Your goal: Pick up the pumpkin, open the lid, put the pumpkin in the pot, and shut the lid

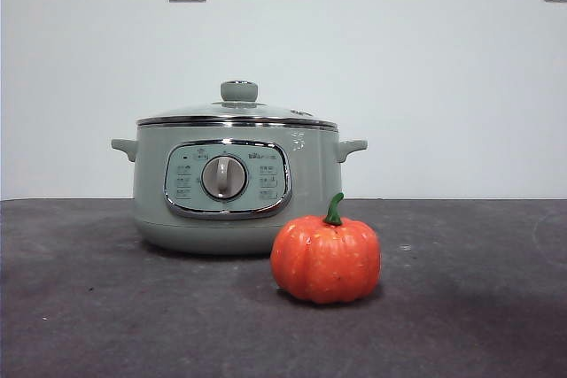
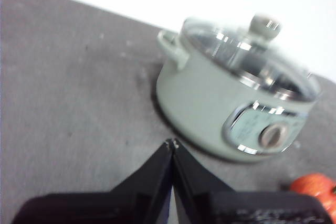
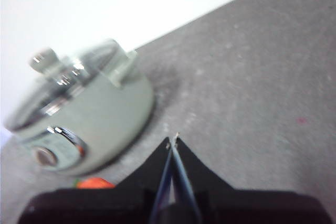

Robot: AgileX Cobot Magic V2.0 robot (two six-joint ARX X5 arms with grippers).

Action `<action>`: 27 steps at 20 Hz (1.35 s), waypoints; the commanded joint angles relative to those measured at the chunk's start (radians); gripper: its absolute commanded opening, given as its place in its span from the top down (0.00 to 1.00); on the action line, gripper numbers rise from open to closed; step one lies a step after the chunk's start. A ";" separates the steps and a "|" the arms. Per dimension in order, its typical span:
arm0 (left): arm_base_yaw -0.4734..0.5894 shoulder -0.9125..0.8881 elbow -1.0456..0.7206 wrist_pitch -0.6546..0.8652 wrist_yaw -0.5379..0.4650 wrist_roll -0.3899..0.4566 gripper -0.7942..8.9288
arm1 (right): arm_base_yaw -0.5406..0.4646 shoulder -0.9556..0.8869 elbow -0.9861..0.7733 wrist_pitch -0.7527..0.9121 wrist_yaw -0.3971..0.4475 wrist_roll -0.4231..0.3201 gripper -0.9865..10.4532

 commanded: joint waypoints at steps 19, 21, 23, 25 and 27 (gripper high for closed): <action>0.002 0.420 0.521 -0.347 0.287 0.214 0.93 | 0.069 0.562 0.732 -0.585 -0.201 -0.361 0.92; 0.002 0.462 0.572 -0.401 0.321 0.260 0.93 | 0.079 0.616 0.806 -0.681 -0.200 -0.425 0.92; 0.001 0.505 0.628 -0.467 0.357 0.313 0.93 | 0.088 0.671 0.882 -0.783 -0.200 -0.490 0.92; -0.003 0.542 0.677 -0.530 0.389 0.361 0.93 | 0.098 0.717 0.942 -0.867 -0.200 -0.540 0.92; -0.011 0.568 0.709 -0.575 0.414 0.390 0.93 | 0.110 0.745 0.979 -0.921 -0.200 -0.562 0.92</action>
